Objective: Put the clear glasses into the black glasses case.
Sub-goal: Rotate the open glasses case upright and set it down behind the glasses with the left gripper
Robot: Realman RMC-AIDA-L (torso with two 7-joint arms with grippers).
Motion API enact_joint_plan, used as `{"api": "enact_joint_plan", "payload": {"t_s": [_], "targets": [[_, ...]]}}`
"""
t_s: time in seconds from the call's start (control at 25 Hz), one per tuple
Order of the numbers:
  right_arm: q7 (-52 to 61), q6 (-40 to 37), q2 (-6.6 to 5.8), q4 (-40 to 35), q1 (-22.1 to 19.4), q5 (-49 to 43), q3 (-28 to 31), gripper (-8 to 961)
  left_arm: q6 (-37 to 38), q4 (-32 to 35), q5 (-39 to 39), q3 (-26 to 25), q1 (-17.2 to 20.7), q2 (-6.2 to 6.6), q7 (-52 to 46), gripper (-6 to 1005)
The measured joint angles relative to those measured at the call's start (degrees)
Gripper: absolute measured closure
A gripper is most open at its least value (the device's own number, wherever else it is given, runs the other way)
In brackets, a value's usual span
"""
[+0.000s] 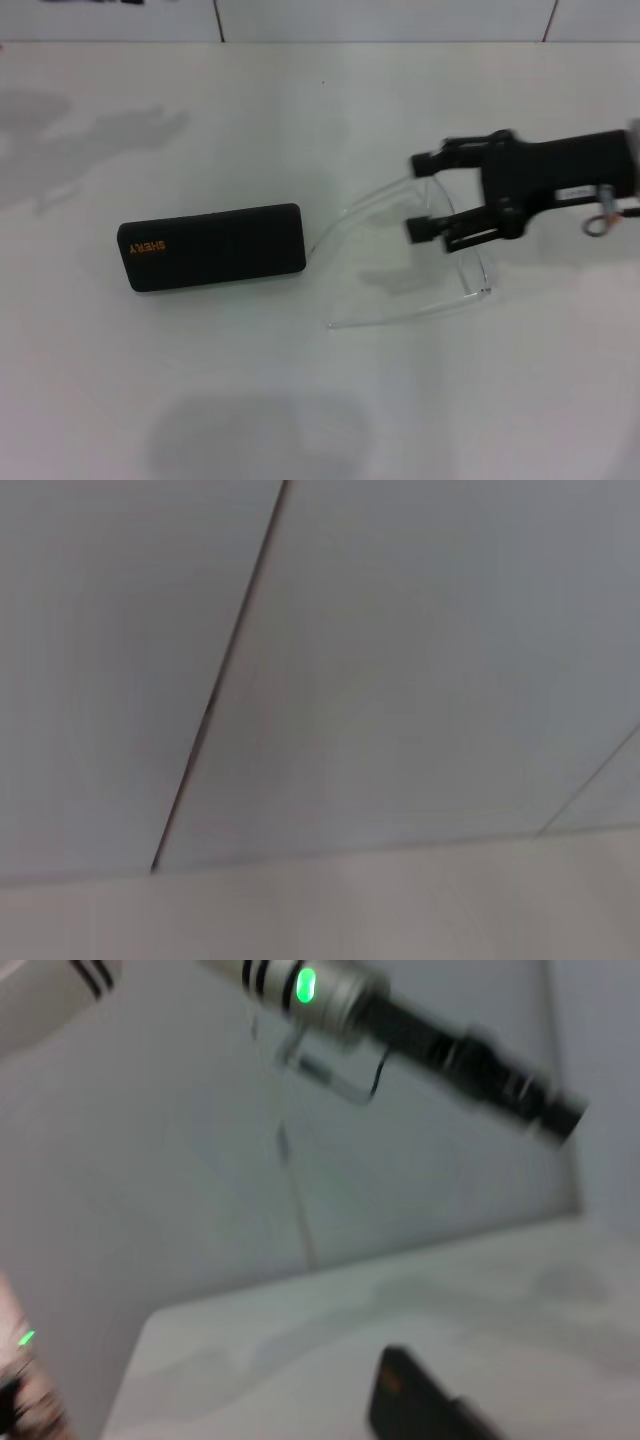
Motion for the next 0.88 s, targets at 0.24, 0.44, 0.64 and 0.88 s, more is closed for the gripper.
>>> {"api": "enact_joint_plan", "payload": {"t_s": [0.24,0.44,0.64,0.88], "targets": [[13.3,0.3,1.83,-10.1,6.5,-10.9,-3.3,94,0.0,-0.2,-3.8,-4.1,2.1,1.09,7.0,592],[21.4,-0.9,2.27,-14.4,14.2,-17.6,-3.7,105,0.0,0.1,-5.4,-5.2,2.7,1.19,10.8,591],[25.9,-2.8,1.78,-13.6,22.2,-23.2,-4.8,114,-0.1,-0.2,-11.0,-6.1,3.7,1.09,15.3,591],[26.2,-2.4,4.11,-8.6,30.5,-32.3,-5.2,123,-0.6,-0.3,-12.1,-6.1,5.2,0.41,17.3,591]]}}
